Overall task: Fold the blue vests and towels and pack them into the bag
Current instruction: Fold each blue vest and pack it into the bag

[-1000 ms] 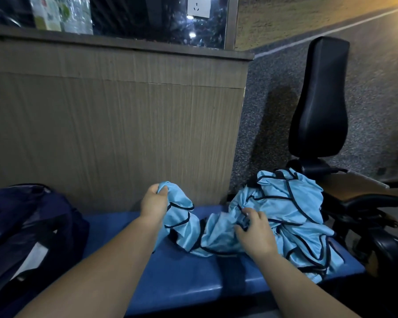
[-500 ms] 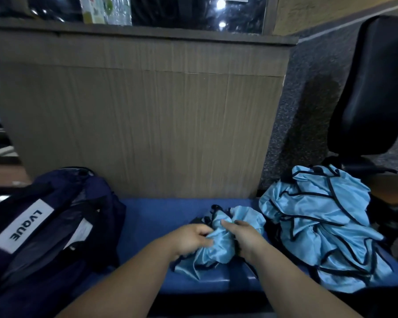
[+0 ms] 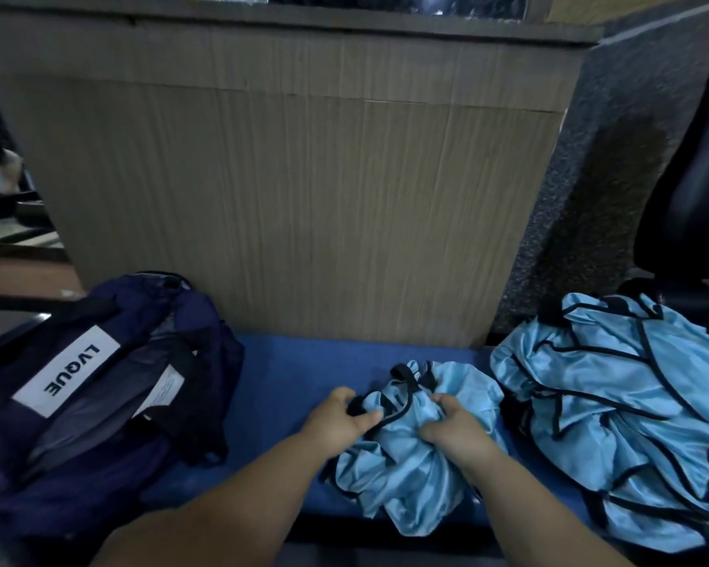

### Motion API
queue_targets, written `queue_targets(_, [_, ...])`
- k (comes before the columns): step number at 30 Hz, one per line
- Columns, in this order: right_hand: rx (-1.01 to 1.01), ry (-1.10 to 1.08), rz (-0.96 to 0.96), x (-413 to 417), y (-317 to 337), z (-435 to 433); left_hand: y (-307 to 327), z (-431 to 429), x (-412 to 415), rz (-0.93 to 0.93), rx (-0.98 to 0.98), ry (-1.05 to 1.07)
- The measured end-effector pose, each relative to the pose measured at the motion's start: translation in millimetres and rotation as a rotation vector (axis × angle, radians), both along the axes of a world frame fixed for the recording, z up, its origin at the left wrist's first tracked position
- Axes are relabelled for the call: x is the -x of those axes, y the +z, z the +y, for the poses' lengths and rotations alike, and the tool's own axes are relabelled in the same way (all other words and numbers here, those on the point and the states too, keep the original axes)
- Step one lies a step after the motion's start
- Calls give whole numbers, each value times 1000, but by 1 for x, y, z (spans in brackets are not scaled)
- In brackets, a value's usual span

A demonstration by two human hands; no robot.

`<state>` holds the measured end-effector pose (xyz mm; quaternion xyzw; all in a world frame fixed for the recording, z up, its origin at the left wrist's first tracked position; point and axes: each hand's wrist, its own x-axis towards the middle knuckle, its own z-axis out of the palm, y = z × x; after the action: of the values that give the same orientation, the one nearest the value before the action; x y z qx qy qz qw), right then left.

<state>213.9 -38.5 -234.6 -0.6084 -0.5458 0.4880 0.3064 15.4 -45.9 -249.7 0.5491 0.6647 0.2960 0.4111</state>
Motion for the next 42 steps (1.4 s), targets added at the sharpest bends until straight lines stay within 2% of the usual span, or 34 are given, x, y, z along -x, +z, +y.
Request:
queue_targets(5, [-24,24,181,0,-5,4,6,2,-20,-209,-35,-77])
queue_targets(8, [-29,98,304,-1,-2,7,6,8,-22,-222,-66,-86])
queue_targets(12, [26,143,463,-6,-5,9,9,19,-20,-144,-177,96])
queue_targets(15, [6,74,464,-12,-6,18,11,29,-5,-281,-167,297])
queue_targets(18, [-100,44,214,-23,-2,27,17,40,14,-451,-149,472])
queue_targets(21, [-134,69,94,-31,-10,34,19,50,34,-520,-156,610])
queue_targets(25, [-244,88,-233,-34,-17,39,8,66,56,-389,-160,725])
queue_targets(28, [-283,149,-546,-34,-16,38,10,60,48,-268,-253,832])
queue_targets(30, [-290,206,-676,-31,-15,36,21,45,29,-156,-365,739])
queue_targets(33, [-305,254,-768,-25,-17,34,42,20,-4,-88,-500,269])
queue_targets(35, [-318,257,-835,-21,-21,37,47,6,-19,7,-433,-77])
queue_targets(37, [-334,250,-886,-19,-23,38,41,-1,-24,246,-225,-341])
queue_targets(39, [-351,253,-906,-17,-25,40,29,-2,-21,565,-60,-461])
queue_targets(40, [-358,251,-909,-16,-26,40,22,1,-18,671,-52,-465])
queue_targets(42, [-387,231,-898,-17,-25,42,11,10,-9,763,-108,-401])
